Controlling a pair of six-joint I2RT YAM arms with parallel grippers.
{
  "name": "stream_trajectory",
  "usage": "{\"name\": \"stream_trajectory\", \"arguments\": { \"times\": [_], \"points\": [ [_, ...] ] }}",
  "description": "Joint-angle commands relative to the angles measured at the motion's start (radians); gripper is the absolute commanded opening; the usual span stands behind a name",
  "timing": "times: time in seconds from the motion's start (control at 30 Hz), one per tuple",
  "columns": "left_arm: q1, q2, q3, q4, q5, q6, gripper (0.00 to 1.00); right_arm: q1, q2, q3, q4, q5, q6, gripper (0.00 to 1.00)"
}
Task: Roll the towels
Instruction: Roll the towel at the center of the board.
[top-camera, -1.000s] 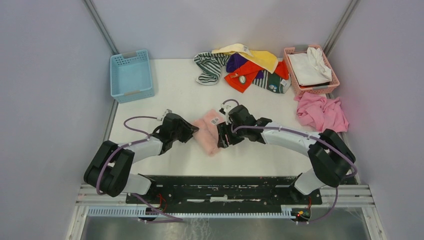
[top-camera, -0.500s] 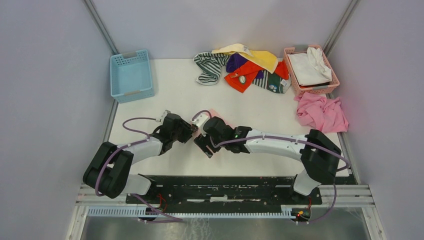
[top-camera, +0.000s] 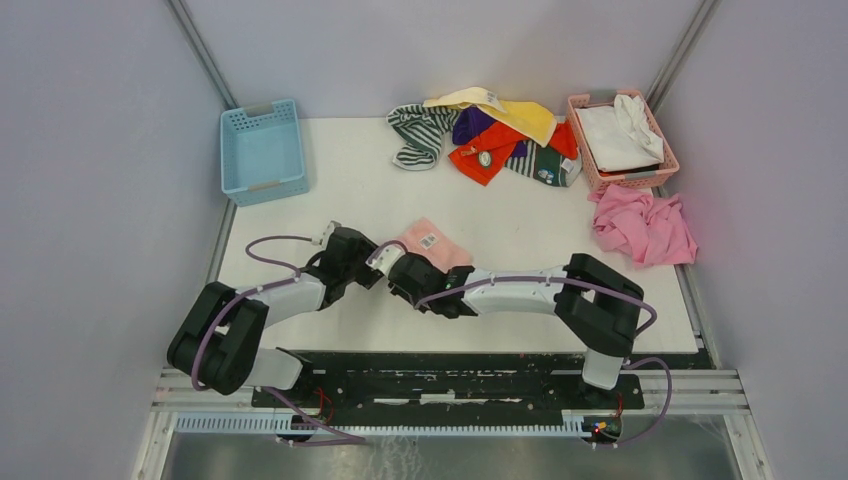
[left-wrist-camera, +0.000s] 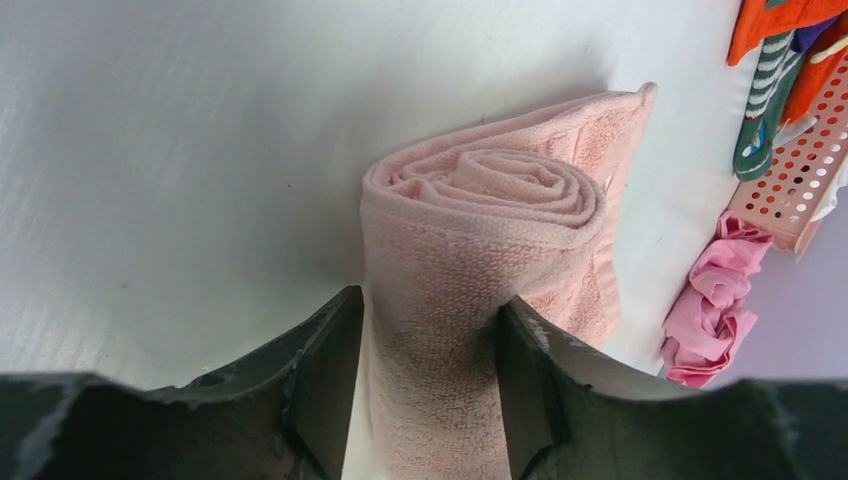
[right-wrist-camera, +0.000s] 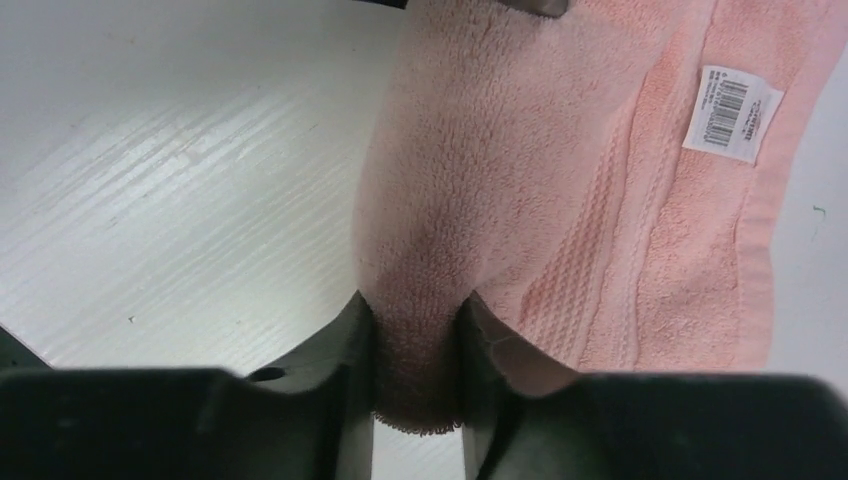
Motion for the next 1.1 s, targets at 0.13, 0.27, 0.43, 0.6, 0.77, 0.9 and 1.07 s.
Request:
{"name": "stream_trajectory", "arguments": {
  "times": [0.13, 0.27, 0.43, 0.6, 0.77, 0.9, 1.07],
  "points": [
    [0.013, -0.044, -0.017, -0.186, -0.052, 0.051, 0.71, -0.12, -0.071, -0.114, 0.074, -0.36, 0.134, 0.07],
    [0.033, -0.144, -0.015, -0.196, -0.019, 0.093, 0.85, -0.234, -0.079, -0.185, 0.205, -0.674, 0.272, 0.03],
    [0.051, -0.292, -0.042, -0.198, 0.023, 0.124, 0.98, -0.366, -0.007, -0.238, 0.422, -0.944, 0.481, 0.03],
    [0.054, -0.359, -0.083, -0.193, 0.068, 0.126, 1.0, -0.449, 0.127, -0.268, 0.649, -1.102, 0.704, 0.02],
    [0.056, -0.284, -0.102, -0.129, 0.1, 0.119, 1.0, -0.489, 0.227, -0.284, 0.748, -1.16, 0.835, 0.02],
    [0.056, -0.175, -0.082, -0.014, 0.137, 0.115, 1.0, -0.508, 0.294, -0.307, 0.813, -1.182, 0.898, 0.02],
    [0.059, -0.081, -0.058, 0.122, 0.19, 0.092, 0.99, -0.531, 0.354, -0.334, 0.85, -1.194, 0.941, 0.02]
  ]
}}
